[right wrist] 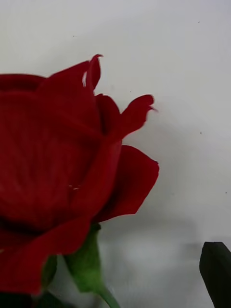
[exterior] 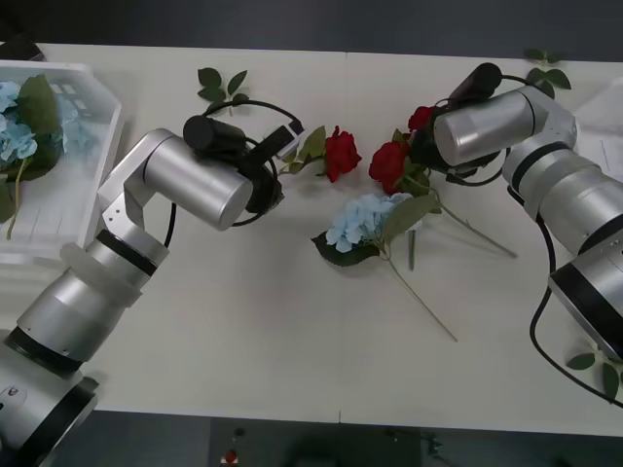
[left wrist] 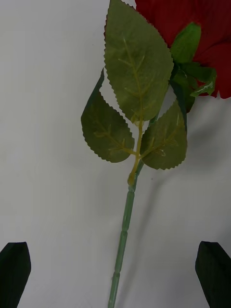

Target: Put the red flowers into the right box and the blue flowers into the left box

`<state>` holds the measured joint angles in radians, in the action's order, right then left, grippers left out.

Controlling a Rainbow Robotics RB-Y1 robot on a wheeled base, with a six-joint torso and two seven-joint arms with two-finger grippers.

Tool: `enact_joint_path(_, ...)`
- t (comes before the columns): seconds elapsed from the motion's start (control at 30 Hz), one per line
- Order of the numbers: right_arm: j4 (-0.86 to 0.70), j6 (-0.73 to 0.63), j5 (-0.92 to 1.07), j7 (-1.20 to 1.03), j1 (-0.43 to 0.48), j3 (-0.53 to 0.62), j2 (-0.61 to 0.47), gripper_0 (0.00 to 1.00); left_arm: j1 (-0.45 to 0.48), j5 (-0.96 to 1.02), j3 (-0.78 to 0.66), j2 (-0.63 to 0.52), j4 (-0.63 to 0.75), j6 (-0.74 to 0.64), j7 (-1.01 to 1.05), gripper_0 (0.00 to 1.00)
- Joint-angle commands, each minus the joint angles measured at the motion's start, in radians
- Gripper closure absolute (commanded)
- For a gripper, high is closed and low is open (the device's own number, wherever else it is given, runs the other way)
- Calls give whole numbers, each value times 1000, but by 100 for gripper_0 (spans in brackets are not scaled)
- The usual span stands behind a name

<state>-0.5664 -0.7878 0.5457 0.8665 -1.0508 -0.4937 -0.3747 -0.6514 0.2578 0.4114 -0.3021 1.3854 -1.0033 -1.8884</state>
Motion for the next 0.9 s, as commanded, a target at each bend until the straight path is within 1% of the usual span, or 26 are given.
enact_joint_path(0.03,-10,2,-13,-67,-37,-2,3,28,-16,1,20,9,-29,60,-38,0)
enact_joint_path(0.07,-10,4,-15,-67,-37,-3,5,55,-16,6,18,12,-45,86,-34,0)
enact_joint_path(0.13,-10,5,-20,-69,-37,-8,7,73,-17,6,18,18,-71,118,-29,0)
enact_joint_path(0.17,-10,5,-18,-70,-38,-9,7,76,-16,6,18,20,-82,132,-26,0)
enact_joint_path(0.33,-4,9,-21,-69,-37,-20,8,80,-17,-2,15,20,-115,204,-14,0)
enact_joint_path(0.47,17,45,-13,-69,-37,-46,8,83,-17,-18,17,20,-132,253,2,0)
enact_joint_path(0.5,23,53,-12,-69,-37,-51,8,86,-17,-20,15,20,-141,267,5,5)
enact_joint_path(0.57,23,55,-7,-69,-37,-51,8,98,-17,-17,17,20,-166,302,8,14)
enact_joint_path(0.6,25,55,-4,-69,-37,-51,7,100,-17,-17,17,21,-174,313,8,15)
enact_joint_path(0.7,23,55,4,-67,-37,-51,8,100,-19,-17,17,26,-207,347,9,22)
enact_joint_path(0.77,23,55,8,-66,-37,-51,7,100,-19,-17,17,28,-215,348,9,23)
enact_joint_path(0.83,20,55,11,-60,-38,-43,2,100,-19,-17,17,31,-220,348,9,31)
enact_joint_path(0.9,13,55,16,-53,-38,-32,-6,100,-19,-11,20,32,-227,348,9,41)
